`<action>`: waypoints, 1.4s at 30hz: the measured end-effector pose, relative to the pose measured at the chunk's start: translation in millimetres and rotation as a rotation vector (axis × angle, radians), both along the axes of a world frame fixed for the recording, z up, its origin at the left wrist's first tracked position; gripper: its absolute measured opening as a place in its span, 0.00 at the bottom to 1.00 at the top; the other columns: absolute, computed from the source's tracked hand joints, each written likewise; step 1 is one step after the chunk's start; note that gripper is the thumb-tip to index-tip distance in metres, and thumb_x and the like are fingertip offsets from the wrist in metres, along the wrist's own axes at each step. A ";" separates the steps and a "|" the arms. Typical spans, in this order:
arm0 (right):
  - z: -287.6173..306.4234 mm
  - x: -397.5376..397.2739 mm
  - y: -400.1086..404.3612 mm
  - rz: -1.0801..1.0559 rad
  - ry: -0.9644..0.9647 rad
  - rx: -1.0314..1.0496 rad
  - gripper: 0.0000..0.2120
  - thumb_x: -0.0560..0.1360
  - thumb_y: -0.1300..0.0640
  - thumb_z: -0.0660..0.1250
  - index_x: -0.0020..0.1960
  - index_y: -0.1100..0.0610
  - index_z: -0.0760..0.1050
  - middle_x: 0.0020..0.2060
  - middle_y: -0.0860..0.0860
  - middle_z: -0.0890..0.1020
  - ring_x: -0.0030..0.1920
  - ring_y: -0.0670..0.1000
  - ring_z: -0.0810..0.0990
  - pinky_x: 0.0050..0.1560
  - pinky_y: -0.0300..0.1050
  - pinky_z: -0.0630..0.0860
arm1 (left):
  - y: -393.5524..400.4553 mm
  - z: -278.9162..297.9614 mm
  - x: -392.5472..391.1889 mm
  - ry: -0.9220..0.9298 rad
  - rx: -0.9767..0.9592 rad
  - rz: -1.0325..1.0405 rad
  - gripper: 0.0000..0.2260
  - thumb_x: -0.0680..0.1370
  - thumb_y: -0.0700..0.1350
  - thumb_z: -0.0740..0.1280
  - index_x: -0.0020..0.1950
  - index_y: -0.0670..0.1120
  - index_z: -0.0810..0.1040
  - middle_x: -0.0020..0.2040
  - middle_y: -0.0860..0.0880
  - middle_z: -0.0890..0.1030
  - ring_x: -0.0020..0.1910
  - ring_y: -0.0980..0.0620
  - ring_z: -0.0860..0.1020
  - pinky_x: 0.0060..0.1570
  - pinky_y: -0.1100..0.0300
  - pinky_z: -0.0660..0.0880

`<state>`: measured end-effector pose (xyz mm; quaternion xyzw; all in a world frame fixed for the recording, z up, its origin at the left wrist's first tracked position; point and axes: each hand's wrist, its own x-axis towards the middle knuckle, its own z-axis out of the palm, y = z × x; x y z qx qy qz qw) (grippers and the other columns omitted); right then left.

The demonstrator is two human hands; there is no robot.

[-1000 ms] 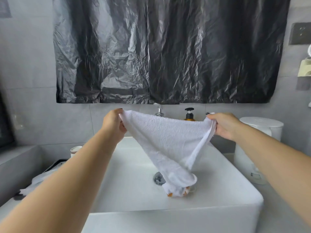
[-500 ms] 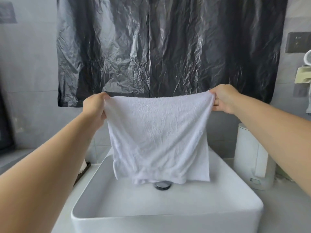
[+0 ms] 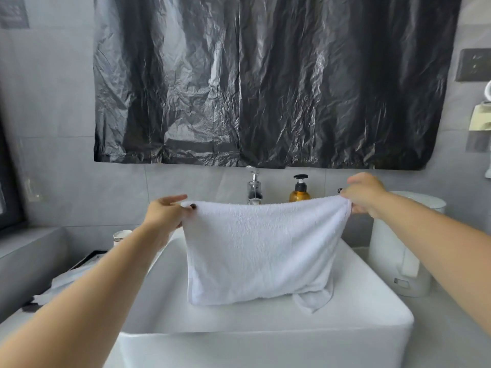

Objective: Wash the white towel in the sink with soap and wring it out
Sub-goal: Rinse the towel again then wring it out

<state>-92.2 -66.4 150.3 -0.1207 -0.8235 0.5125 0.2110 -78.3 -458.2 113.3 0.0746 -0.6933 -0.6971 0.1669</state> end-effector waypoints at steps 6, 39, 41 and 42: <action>46.2 23.3 8.2 0.251 0.084 0.006 0.08 0.72 0.68 0.72 0.50 0.61 0.82 0.46 0.56 0.84 0.45 0.51 0.83 0.43 0.40 0.81 | -20.4 50.5 5.4 0.099 -0.439 0.039 0.10 0.68 0.36 0.79 0.44 0.47 0.85 0.45 0.44 0.85 0.47 0.48 0.83 0.57 0.54 0.80; 63.0 40.6 -7.3 0.172 0.269 -0.056 0.09 0.74 0.74 0.65 0.44 0.62 0.79 0.48 0.61 0.82 0.44 0.58 0.86 0.45 0.43 0.83 | -3.7 72.2 13.4 0.273 -0.326 0.049 0.11 0.82 0.47 0.67 0.54 0.42 0.69 0.43 0.37 0.83 0.34 0.47 0.85 0.36 0.54 0.84; 41.5 61.9 -3.4 0.225 0.190 -0.112 0.06 0.76 0.74 0.65 0.47 0.66 0.77 0.47 0.64 0.82 0.42 0.57 0.87 0.41 0.38 0.82 | -7.2 52.9 35.3 0.171 -0.384 -0.006 0.12 0.81 0.49 0.67 0.55 0.41 0.69 0.38 0.35 0.84 0.34 0.46 0.86 0.35 0.56 0.83; 29.8 72.5 -1.5 0.243 0.148 -0.117 0.04 0.76 0.73 0.65 0.48 0.67 0.77 0.46 0.65 0.83 0.42 0.57 0.87 0.40 0.37 0.82 | -9.5 42.7 44.7 0.118 -0.402 -0.023 0.13 0.81 0.49 0.67 0.55 0.40 0.70 0.36 0.36 0.84 0.34 0.46 0.85 0.34 0.58 0.83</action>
